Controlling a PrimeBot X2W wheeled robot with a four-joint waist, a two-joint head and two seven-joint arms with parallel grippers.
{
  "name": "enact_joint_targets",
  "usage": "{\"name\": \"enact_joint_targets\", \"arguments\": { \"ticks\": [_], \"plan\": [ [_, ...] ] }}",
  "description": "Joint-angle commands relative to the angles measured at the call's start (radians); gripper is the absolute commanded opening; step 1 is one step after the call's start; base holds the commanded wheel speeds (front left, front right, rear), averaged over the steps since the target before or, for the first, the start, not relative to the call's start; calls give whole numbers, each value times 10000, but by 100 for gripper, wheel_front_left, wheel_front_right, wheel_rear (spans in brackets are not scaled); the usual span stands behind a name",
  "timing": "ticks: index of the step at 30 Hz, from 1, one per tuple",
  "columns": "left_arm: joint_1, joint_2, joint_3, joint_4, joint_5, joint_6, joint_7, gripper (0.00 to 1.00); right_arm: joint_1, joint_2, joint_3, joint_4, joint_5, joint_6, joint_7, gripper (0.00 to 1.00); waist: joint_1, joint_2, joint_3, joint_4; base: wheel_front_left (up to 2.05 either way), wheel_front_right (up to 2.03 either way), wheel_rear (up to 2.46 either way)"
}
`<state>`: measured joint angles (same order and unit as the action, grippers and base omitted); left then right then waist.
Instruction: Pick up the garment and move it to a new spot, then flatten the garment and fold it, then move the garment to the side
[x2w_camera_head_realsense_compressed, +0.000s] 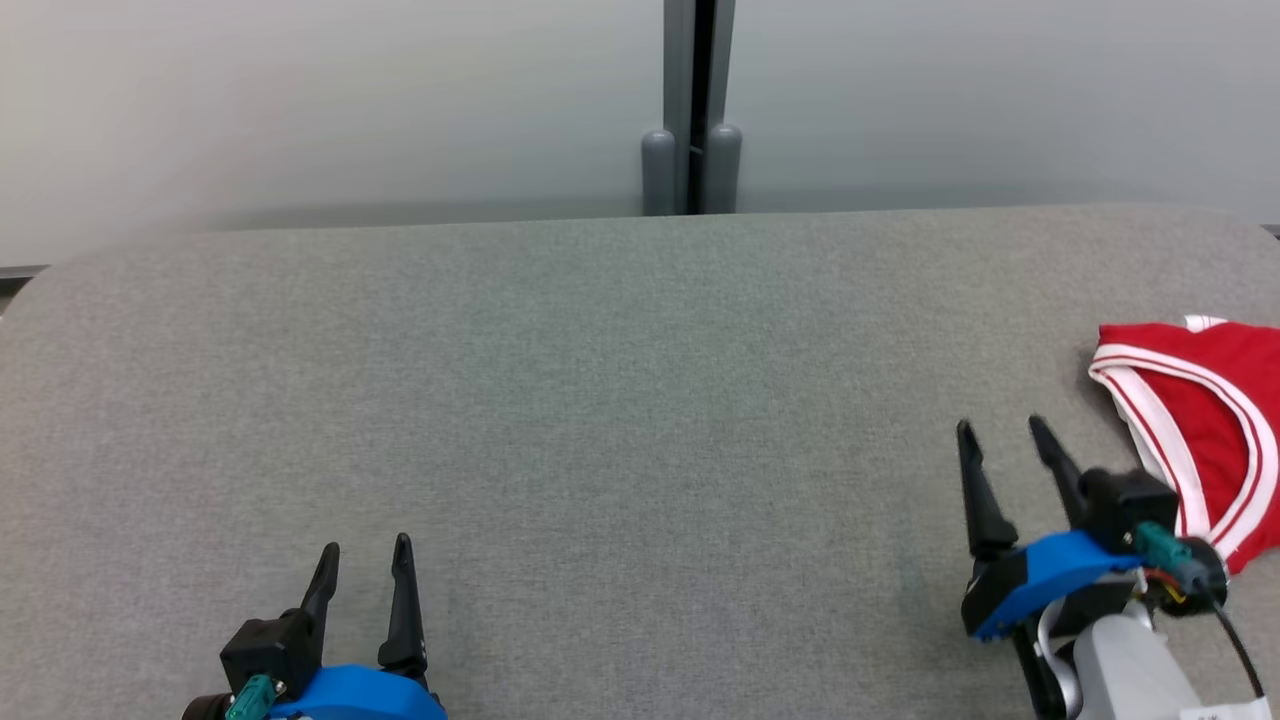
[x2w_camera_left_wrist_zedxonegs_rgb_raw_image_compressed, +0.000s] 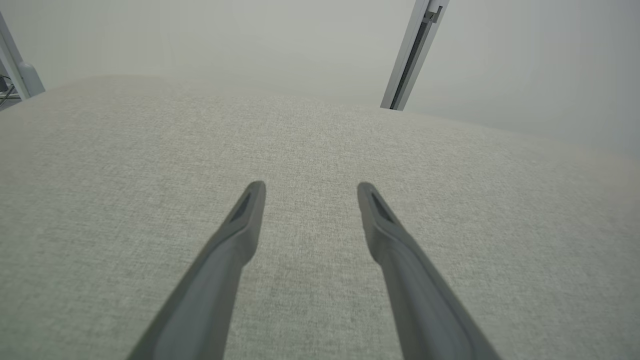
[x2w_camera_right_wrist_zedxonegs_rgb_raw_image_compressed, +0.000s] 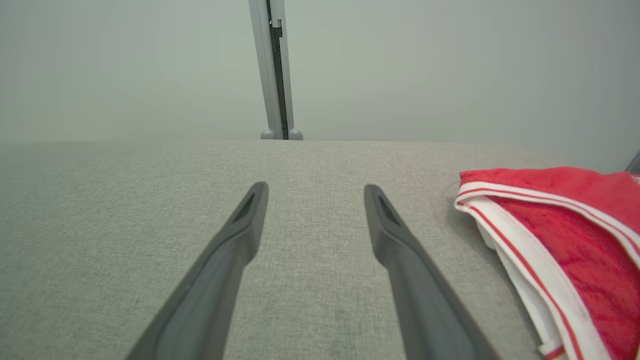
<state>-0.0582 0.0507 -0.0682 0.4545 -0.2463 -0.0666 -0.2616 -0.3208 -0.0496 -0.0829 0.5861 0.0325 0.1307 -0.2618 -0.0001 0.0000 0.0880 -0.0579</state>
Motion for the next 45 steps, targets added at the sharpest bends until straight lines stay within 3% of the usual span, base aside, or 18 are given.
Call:
{"name": "enact_joint_targets", "arguments": {
  "ticks": [1, 18, 19, 25, 45],
  "plan": [
    [67, 0, 70, -21, -16, 51, -46, 100, 301, -24, 159, -51, 127, 0, -37, 100, 1, 0, -68, 65, 0, 0, 0],
    [726, 1, 120, -118, -234, 64, -45, 100, 1478, -23, 1192, -153, 1028, 0, -38, 100, 1, 0, -811, 396, 0, 0, 0],
    [639, -2, 150, -46, -261, 69, 8, 0, 1288, 2, 1167, -91, 995, 0, 9, 0, 1, 0, -811, 399, 0, 0, 0],
    [799, -9, 227, 326, -559, 55, 170, 0, 1469, 28, 1076, 258, 1314, 0, 196, 0, 1, 0, -821, 406, 0, 0, 0],
    [450, -7, 622, -336, -3955, -131, 1076, 0, 1670, 15, 746, -750, 5076, 0, 1092, 0, 1, 0, -825, 434, 0, 0, 0]
  ]
}}
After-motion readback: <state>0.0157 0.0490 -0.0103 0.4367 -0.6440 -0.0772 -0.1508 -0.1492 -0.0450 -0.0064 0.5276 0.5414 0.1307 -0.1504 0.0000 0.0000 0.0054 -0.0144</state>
